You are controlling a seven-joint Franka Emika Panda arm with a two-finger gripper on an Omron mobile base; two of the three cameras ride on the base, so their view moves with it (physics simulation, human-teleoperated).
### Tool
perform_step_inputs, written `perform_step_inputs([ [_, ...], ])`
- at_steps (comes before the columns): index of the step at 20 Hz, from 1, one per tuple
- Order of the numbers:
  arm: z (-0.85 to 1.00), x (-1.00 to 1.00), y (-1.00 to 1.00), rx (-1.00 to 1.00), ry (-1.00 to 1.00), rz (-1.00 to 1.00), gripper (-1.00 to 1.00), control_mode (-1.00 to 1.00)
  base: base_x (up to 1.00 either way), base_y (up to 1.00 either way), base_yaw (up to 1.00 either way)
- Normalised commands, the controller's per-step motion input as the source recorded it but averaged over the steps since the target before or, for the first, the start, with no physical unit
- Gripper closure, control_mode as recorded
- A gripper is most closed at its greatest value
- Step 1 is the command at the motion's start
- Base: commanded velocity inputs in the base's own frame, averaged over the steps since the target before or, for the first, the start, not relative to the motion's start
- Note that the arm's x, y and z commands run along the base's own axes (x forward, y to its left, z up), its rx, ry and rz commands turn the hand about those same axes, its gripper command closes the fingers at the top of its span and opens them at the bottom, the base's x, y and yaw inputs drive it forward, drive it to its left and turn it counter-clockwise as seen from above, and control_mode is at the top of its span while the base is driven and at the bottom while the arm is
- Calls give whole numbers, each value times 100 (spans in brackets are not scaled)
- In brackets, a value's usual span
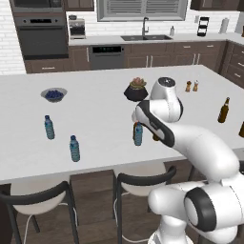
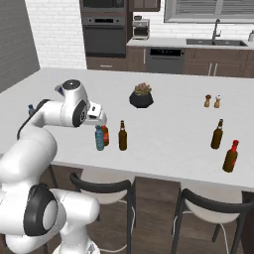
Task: Move the plastic bottles in the middle to the plastics group, and the glass bottles in the middle to the glass group.
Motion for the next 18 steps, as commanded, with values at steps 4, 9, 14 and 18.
perform_step_inputs([
  [4,0,39,0,2,0,0,-100,-100,0,0,0],
  [9,0,24,0,0,1,0,-100,-100,0,0,0],
  [14,-8,32,0,0,0,0,-100,-100,0,0,0],
  [18,-26,25,0,0,0,0,-100,-100,0,0,0],
])
